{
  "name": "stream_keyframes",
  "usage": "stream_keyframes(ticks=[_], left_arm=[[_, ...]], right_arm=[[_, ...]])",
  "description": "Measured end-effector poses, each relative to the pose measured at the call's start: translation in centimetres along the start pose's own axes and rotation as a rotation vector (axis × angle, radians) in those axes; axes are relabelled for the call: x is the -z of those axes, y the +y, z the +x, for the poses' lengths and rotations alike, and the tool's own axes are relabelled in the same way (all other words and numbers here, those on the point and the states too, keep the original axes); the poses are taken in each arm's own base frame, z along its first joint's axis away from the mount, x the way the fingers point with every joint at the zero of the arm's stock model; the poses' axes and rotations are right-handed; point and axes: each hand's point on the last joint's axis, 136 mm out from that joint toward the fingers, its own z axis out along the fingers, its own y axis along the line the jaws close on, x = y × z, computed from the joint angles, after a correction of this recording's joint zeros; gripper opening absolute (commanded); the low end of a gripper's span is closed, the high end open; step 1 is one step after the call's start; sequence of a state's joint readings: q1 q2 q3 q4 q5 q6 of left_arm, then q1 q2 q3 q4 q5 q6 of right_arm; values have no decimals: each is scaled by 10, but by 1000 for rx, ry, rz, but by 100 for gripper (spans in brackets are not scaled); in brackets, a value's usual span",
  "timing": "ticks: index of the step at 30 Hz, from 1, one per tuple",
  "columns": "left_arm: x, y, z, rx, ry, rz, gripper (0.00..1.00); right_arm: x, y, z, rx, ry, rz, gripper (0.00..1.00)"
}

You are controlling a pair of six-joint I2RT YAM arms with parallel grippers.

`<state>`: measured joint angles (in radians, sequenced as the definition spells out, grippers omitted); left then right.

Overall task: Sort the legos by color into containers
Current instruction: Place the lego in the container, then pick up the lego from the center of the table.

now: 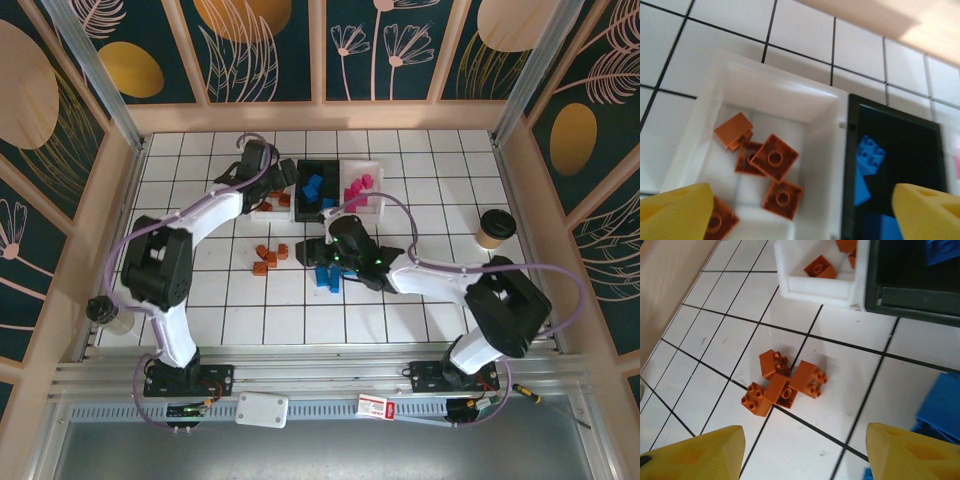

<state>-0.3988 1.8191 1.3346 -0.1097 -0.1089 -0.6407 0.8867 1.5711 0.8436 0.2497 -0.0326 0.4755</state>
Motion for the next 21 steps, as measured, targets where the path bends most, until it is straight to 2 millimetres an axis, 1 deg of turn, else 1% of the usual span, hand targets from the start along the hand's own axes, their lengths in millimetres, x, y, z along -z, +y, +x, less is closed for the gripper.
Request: stream_keyframes(ticks=[3,5,7,8,10,12,14,17,21], left_arm=[[47,-4,-5,29,-51,77,98],[78,-4,-5,56,-94,138,98],[102,4,5,82,-119,176,99],[110,9,12,92,-121,185,99],[120,26,35,113,-107,188,99],[125,42,56,125,-84,171,99],[129,54,71,135,-68,157,99],[139,64,82,149,-72,161,98],[152,69,85,164,-100,178,99]], right_arm=[[-23,6,-1,-9,13,-7,66],[-38,8,-1,-19,21,-12,66],[-53,10,1,-28,34,-14,66],[-60,11,3,-30,41,-15,65],[-72,10,8,-38,56,-13,65],[-80,9,12,-48,71,-9,64],[-88,7,15,-53,83,1,63],[-99,5,16,-63,91,16,59],[-109,3,19,-72,106,28,56]])
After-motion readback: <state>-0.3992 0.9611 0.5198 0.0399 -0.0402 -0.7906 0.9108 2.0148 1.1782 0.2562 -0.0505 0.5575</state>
